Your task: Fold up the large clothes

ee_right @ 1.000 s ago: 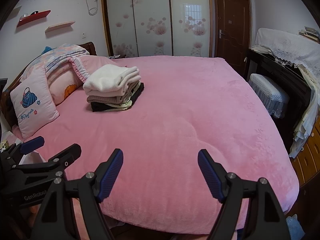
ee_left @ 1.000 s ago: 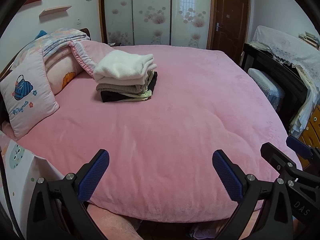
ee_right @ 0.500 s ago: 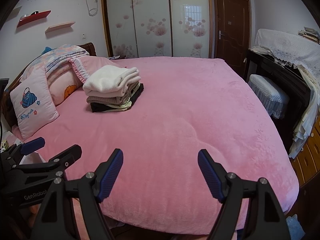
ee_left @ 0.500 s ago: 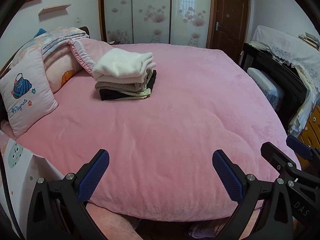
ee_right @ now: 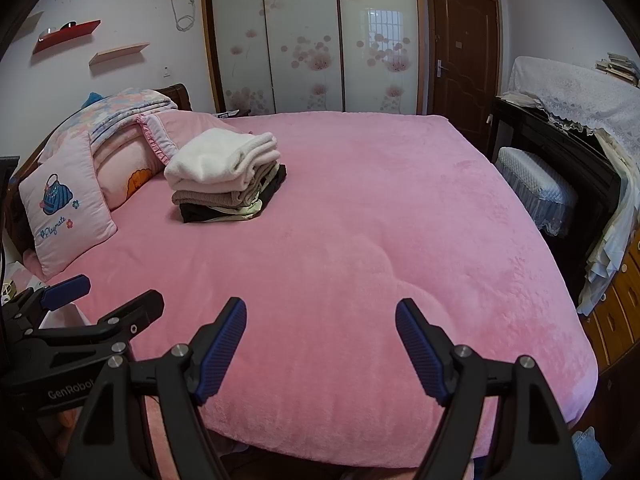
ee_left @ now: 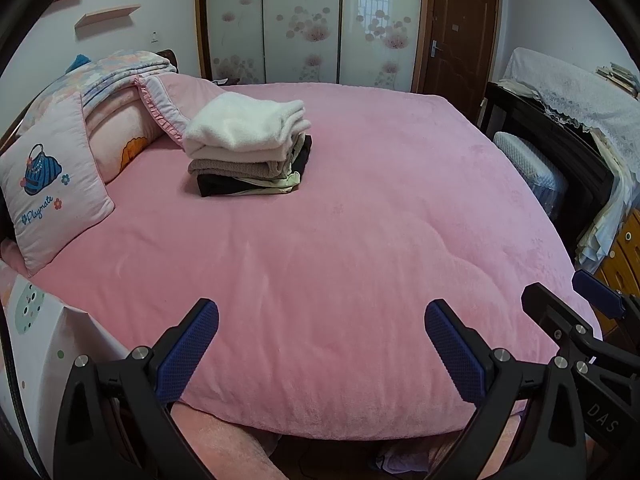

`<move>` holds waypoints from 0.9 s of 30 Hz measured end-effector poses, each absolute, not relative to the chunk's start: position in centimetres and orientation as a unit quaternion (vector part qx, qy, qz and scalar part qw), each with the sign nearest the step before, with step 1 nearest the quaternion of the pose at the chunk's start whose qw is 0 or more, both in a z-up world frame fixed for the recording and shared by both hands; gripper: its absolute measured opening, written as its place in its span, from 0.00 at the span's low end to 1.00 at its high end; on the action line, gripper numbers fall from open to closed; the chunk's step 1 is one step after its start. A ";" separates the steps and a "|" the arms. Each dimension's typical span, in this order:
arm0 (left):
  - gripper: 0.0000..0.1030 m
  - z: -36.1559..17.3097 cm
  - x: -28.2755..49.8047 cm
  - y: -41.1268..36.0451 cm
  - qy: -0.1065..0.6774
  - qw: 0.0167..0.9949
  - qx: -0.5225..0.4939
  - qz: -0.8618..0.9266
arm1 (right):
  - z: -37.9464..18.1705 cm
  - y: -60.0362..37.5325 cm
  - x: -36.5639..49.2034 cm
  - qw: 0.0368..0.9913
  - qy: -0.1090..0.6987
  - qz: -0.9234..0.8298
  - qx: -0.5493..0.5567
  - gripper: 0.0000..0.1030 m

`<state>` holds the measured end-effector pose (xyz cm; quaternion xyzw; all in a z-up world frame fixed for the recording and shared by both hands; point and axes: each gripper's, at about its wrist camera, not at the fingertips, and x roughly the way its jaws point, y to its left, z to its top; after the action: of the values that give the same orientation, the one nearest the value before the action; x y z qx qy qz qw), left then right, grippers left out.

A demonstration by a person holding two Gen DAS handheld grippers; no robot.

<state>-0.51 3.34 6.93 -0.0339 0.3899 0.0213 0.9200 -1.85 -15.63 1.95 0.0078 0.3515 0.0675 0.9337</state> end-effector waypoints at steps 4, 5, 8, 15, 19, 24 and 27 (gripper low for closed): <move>0.99 6.8 -0.5 3.5 0.392 0.919 -0.037 0.020 | 1.9 -15.6 -1.8 0.934 0.351 0.067 0.008 0.75; 0.99 6.8 -0.4 3.6 0.393 0.919 -0.037 0.020 | 1.9 -15.6 -1.8 0.934 0.351 0.067 0.008 0.75; 0.99 6.7 -0.5 3.7 0.393 0.919 -0.037 0.020 | 1.9 -15.6 -1.8 0.934 0.352 0.068 0.009 0.75; 0.99 6.5 -0.3 3.8 0.396 0.917 -0.036 0.020 | 1.9 -15.6 -1.9 0.934 0.352 0.067 0.008 0.75; 0.99 6.5 -0.3 3.8 0.396 0.917 -0.035 0.021 | 1.9 -15.5 -1.9 0.934 0.352 0.067 0.008 0.75; 0.99 6.5 -0.3 3.7 0.396 0.917 -0.035 0.021 | 1.9 -15.6 -1.9 0.934 0.352 0.067 0.007 0.75; 0.99 6.4 -0.3 3.7 0.397 0.917 -0.035 0.022 | 1.9 -15.6 -1.9 0.933 0.353 0.067 0.007 0.75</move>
<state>-0.31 3.75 6.43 -0.0349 0.3974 0.0216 0.9167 -1.87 -15.56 1.91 0.0073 0.3529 0.0671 0.9332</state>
